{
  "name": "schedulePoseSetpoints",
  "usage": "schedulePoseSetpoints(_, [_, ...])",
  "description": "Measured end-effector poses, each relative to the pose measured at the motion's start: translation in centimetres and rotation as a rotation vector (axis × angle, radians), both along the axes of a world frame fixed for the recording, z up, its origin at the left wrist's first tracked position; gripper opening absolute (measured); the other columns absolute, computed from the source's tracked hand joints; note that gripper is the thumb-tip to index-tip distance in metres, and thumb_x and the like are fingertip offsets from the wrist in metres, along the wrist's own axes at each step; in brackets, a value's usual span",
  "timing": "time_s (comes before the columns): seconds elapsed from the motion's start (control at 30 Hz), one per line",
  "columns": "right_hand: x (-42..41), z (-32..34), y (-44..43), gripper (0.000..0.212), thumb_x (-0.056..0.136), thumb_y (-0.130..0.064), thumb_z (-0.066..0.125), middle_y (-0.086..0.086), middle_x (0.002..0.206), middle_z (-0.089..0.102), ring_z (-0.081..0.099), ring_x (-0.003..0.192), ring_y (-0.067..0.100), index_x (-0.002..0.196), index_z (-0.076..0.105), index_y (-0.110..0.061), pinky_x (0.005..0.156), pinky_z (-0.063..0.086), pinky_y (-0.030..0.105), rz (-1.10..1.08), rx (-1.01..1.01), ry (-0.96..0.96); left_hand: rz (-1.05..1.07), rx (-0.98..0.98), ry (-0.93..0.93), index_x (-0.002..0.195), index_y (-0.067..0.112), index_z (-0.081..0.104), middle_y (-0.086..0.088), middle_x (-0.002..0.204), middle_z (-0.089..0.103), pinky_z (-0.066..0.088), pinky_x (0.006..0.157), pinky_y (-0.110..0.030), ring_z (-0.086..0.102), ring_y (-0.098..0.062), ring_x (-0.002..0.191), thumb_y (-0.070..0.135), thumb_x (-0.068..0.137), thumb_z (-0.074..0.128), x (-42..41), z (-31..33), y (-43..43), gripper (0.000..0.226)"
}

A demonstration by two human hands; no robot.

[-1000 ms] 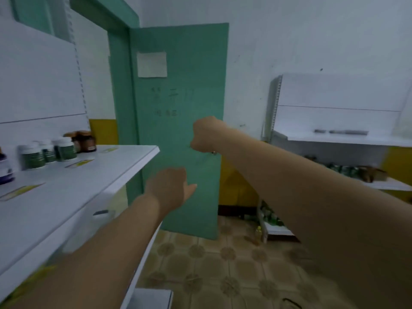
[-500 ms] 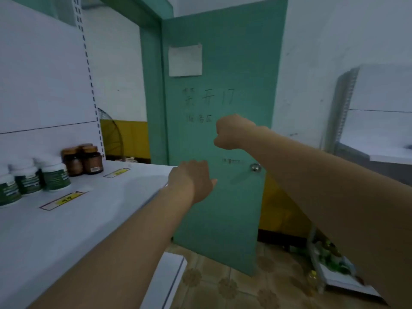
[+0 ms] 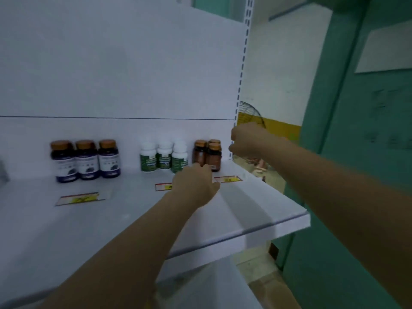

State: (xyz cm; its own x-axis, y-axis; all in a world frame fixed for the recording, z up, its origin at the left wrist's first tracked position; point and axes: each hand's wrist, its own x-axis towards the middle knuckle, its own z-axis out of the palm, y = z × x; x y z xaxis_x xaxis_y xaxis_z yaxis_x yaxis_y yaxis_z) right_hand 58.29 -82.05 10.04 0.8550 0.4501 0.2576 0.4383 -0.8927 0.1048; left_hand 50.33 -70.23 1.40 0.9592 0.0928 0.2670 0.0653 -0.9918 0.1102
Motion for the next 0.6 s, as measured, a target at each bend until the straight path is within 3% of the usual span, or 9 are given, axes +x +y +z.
schedulePoseSetpoints(0.07, [0.8, -0.6, 2.5, 0.016, 0.090, -0.023, 0.051, 0.012, 0.100, 0.059, 0.055, 0.083, 0.025, 0.085, 0.057, -0.008, 0.059, 0.044, 0.027, 0.073, 0.036, 0.007, 0.106, 0.007, 0.012, 0.120, 0.012, 0.050, -0.010, 0.123, 0.054, 0.044, 0.087, -0.037, 0.052, -0.028, 0.111, 0.048, 0.095, 0.044, -0.7, -0.4, 2.2, 0.044])
schedulePoseSetpoints(0.13, [0.9, -1.4, 4.7, 0.019, 0.089, -0.020, 0.050, 0.011, 0.091, 0.056, 0.051, 0.078, 0.025, 0.073, 0.048, -0.010, 0.051, 0.034, 0.025, 0.126, 0.055, 0.025, 0.193, 0.004, 0.014, 0.118, 0.012, 0.051, -0.010, 0.122, 0.054, 0.043, 0.085, -0.035, 0.052, -0.028, 0.110, 0.047, 0.094, 0.045, -1.5, -0.8, 4.5, 0.043])
schedulePoseSetpoints(0.2, [1.0, -2.1, 6.4, 0.014, 0.089, -0.018, 0.050, 0.012, 0.091, 0.056, 0.050, 0.078, 0.024, 0.080, 0.051, -0.007, 0.051, 0.033, 0.025, 0.150, 0.086, 0.056, 0.267, 0.011, 0.019, 0.117, 0.013, 0.050, -0.010, 0.120, 0.053, 0.041, 0.082, -0.034, 0.051, -0.028, 0.109, 0.046, 0.095, 0.044, -2.3, -1.4, 6.6, 0.040])
schedulePoseSetpoints(0.3, [1.5, -2.9, 8.0, 0.026, 0.090, -0.017, 0.051, 0.013, 0.112, 0.059, 0.056, 0.095, 0.027, 0.110, 0.059, -0.003, 0.075, 0.048, 0.031, 0.173, 0.128, 0.113, 0.348, 0.023, 0.072, 0.122, 0.012, 0.047, -0.010, 0.122, 0.050, 0.040, 0.083, -0.033, 0.050, -0.027, 0.112, 0.044, 0.097, 0.039, -3.1, -2.2, 9.1, 0.041])
schedulePoseSetpoints(0.37, [2.0, -3.0, 8.7, 0.033, 0.092, -0.017, 0.049, 0.013, 0.120, 0.058, 0.057, 0.105, 0.029, 0.121, 0.056, -0.004, 0.087, 0.049, 0.035, 0.170, 0.158, 0.120, 0.377, 0.017, 0.087, 0.123, 0.011, 0.046, -0.010, 0.124, 0.049, 0.041, 0.086, -0.034, 0.048, -0.027, 0.113, 0.043, 0.099, 0.036, -3.0, -2.5, 10.0, 0.041])
schedulePoseSetpoints(0.53, [3.6, -3.6, 10.4, 0.037, 0.098, -0.027, 0.043, 0.014, 0.125, 0.052, 0.052, 0.111, 0.030, 0.129, 0.047, -0.008, 0.076, 0.042, 0.032, 0.196, 0.149, 0.100, 0.389, -0.026, 0.106, 0.127, 0.011, 0.044, -0.009, 0.129, 0.047, 0.039, 0.094, -0.035, 0.046, -0.026, 0.117, 0.038, 0.101, 0.031, -1.0, -3.9, 10.8, 0.039])
schedulePoseSetpoints(0.6, [4.6, -4.3, 11.1, 0.040, 0.100, -0.032, 0.040, 0.016, 0.127, 0.049, 0.050, 0.112, 0.031, 0.132, 0.043, -0.009, 0.082, 0.042, 0.033, 0.208, 0.149, 0.096, 0.372, -0.069, 0.096, 0.129, 0.012, 0.043, -0.008, 0.132, 0.047, 0.038, 0.098, -0.036, 0.044, -0.025, 0.120, 0.038, 0.101, 0.028, 0.3, -4.3, 11.0, 0.041])
